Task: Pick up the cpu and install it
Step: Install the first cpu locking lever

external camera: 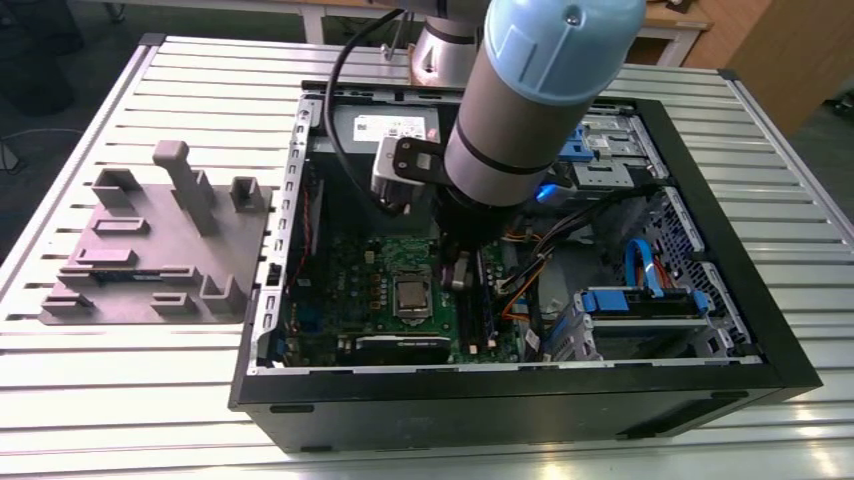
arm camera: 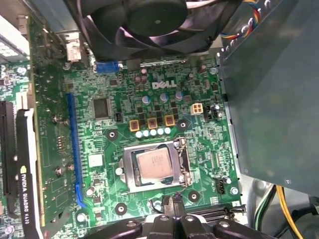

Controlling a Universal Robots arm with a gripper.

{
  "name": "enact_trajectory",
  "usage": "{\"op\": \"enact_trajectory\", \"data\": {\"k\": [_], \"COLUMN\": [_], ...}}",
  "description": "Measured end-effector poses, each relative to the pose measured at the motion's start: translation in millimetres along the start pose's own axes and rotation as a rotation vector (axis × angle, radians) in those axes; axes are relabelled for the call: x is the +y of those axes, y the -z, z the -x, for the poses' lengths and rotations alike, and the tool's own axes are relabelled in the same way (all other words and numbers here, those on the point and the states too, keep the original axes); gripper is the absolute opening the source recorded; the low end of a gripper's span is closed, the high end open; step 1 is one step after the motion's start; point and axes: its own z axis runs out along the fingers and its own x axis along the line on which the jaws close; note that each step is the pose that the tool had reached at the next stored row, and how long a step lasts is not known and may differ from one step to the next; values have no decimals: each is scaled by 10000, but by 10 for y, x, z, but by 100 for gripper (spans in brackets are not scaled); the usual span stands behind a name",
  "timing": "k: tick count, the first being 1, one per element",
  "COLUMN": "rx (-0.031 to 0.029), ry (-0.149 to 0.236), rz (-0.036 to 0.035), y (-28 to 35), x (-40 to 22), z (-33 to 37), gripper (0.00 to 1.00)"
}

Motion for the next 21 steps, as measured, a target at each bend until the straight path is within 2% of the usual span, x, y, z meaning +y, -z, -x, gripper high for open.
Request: {"op": "enact_trajectory", "data": {"k": [9, 21], "rx": [198, 245], "ry": [291, 650], "rz": [0, 26], "y": [-19, -114], "x": [-8, -26], "z": [-33, -116], "gripper": [10, 10]}}
